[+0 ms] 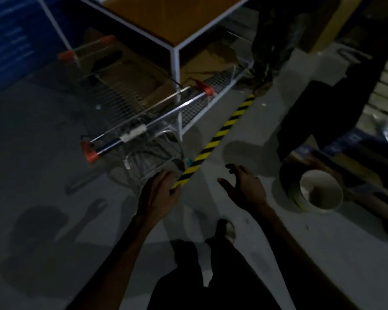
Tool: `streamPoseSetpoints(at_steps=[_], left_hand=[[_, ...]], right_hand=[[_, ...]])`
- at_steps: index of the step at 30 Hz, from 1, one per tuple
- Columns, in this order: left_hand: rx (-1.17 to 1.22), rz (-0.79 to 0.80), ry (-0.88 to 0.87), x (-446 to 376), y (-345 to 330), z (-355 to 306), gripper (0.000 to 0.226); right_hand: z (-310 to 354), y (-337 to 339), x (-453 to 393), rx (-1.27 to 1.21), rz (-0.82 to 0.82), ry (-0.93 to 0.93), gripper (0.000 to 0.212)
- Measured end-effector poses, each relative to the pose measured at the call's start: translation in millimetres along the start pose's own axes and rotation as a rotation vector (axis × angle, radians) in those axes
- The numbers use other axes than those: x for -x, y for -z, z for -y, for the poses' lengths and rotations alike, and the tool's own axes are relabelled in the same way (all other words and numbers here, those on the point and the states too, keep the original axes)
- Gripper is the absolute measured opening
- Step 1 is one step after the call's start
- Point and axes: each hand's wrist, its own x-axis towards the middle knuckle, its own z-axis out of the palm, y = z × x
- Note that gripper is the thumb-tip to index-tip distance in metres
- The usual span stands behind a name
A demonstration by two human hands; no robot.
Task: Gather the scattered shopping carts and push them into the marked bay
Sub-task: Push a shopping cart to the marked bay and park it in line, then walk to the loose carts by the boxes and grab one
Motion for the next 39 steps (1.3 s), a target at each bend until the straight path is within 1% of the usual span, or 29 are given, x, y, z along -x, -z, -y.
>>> streamPoseSetpoints(at_steps=[2, 5, 10, 15, 19, 23, 26, 32, 39], left_hand=[[0.012, 0.022, -0.063, 3.6, -5.8, -20.4, 0.029], [0.056, 0.037, -0.174, 8.5, -13.7, -57.8, 0.027], [0.119, 0.091, -0.345, 23.1, -39.2, -132.2, 0.022], [0.175, 0.151, -0.564, 46.0, -72.4, -228.2, 0.021], [0.200, 0.272, -0.708, 71.8, -110.7, -319.1, 0.029], [0.214, 0.348, -0.837, 115.2, -150.7, -408.8, 0.027], [0.238, 0.438, -0.927, 150.8, -178.5, -465.4, 0.029], [0.291, 0.612, -1.083, 204.8, -217.3, -550.6, 0.029], [0.303, 0.730, -1.230, 228.3, -258.2, -625.0, 0.031]], right_hand=[[-17.8, 2.1, 31.6, -0.050, -0.051, -0.076, 0.060], [-45.7, 6.2, 81.9, -0.114, -0.174, -0.195, 0.056], [-98.8, 16.7, 166.9, -0.186, -0.319, -0.391, 0.051], [-160.0, 32.9, 252.1, -0.256, -0.463, -0.578, 0.049], [-212.3, 48.4, 331.7, -0.300, -0.586, -0.707, 0.049], [-262.8, 54.6, 416.3, -0.314, -0.691, -0.838, 0.048], [-294.8, 53.3, 475.2, -0.319, -0.768, -0.942, 0.047], [-335.9, 47.7, 566.4, -0.344, -0.915, -1.142, 0.046], [-360.3, 47.8, 618.7, -0.372, -1.020, -1.342, 0.046]])
